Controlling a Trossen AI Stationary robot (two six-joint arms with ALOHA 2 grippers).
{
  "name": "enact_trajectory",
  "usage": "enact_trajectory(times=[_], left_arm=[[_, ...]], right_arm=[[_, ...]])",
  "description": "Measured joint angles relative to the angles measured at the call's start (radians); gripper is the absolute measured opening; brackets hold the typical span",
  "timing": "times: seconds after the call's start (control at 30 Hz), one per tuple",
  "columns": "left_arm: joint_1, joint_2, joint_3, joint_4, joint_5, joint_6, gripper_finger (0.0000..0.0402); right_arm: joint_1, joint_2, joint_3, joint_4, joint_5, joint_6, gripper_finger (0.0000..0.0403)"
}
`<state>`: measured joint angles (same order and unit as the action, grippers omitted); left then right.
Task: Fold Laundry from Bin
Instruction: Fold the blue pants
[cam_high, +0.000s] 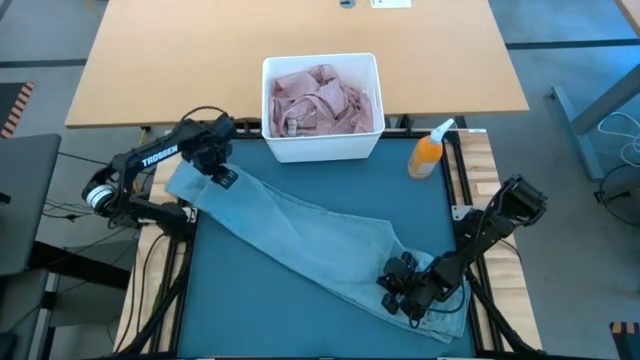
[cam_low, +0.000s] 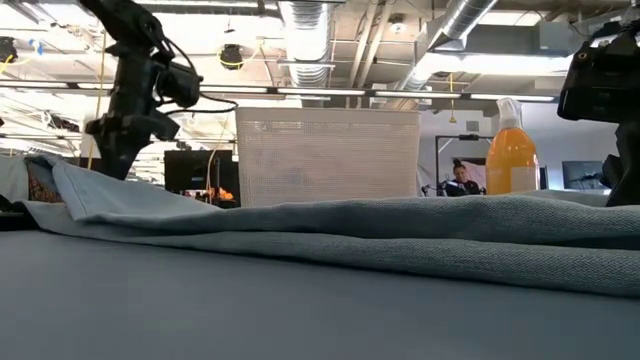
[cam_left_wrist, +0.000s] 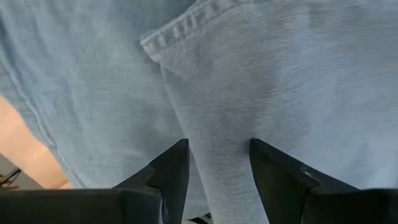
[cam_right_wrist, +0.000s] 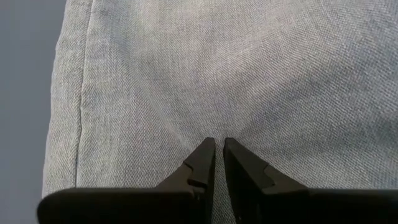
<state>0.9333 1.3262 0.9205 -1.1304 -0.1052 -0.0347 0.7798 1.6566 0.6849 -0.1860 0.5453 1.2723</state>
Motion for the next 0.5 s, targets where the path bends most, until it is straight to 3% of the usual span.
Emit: enact_trajectory(times=[0.17, 0.33, 0.5], left_arm=[[-0.001, 0.002, -0.06, 0.028, 0.068, 0.017, 0.0158], [-0.002, 0.002, -0.121, 0.082, 0.251, 0.089, 0.0151], [-0.032, 0.002, -0.164, 0.184, 0.367, 0.103, 0.0077]], right_arm=[[-0.001, 0.0, 0.0, 0.003, 0.0, -0.017, 0.0065], [-0.001, 0.0, 0.0, 0.004, 0.0, -0.022, 0.0065], [-0.001, 0.0, 0.0, 0.004, 0.001, -0.024, 0.0065]])
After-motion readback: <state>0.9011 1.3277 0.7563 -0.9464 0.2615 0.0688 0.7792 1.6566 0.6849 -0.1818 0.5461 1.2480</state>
